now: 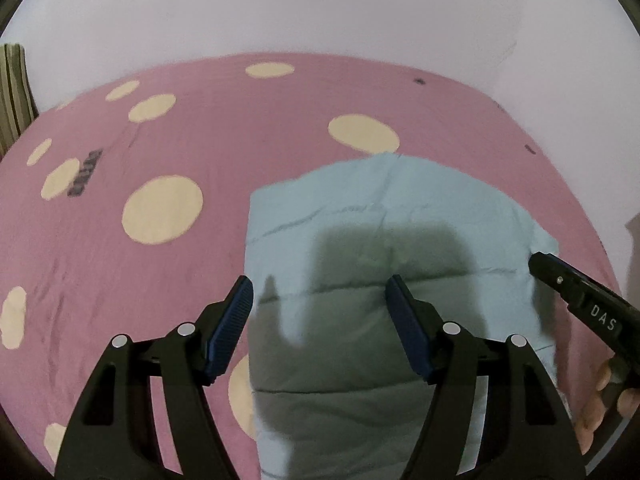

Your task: Fold large clothes

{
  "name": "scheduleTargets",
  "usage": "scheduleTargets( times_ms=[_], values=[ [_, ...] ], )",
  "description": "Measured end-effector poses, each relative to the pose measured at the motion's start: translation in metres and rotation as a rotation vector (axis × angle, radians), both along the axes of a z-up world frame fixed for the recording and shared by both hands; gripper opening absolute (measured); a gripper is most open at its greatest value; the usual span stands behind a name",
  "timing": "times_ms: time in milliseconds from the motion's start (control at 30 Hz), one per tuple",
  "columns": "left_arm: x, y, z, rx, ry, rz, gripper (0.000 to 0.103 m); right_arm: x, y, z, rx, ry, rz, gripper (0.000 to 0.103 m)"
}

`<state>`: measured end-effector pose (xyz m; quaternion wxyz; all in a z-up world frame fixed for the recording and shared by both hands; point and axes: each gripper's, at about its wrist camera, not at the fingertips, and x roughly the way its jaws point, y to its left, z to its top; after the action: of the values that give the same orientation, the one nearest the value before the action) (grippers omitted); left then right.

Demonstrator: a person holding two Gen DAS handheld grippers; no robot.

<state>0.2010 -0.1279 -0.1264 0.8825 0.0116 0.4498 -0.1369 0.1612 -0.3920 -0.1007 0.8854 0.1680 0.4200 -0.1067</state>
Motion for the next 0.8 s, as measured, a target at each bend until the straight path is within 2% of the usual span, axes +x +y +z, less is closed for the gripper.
scheduleTargets(
  times_ms=[200,367,800],
  values=[
    [0.011,0.0,-0.024,-0.002,0.024,0.008,0.072,0.005,0.003,-0.026,0.003,0.031,-0.007,0.022],
    [0.015,-0.004,-0.038,0.027,0.014,0.012,0.075,0.011,0.007,-0.045,-0.007,0.049,-0.008,0.023],
    [0.022,-0.01,-0.057,0.045,0.009,0.013,0.077,0.014,0.008,-0.054,-0.02,0.023,-0.028,0.023]
  ],
)
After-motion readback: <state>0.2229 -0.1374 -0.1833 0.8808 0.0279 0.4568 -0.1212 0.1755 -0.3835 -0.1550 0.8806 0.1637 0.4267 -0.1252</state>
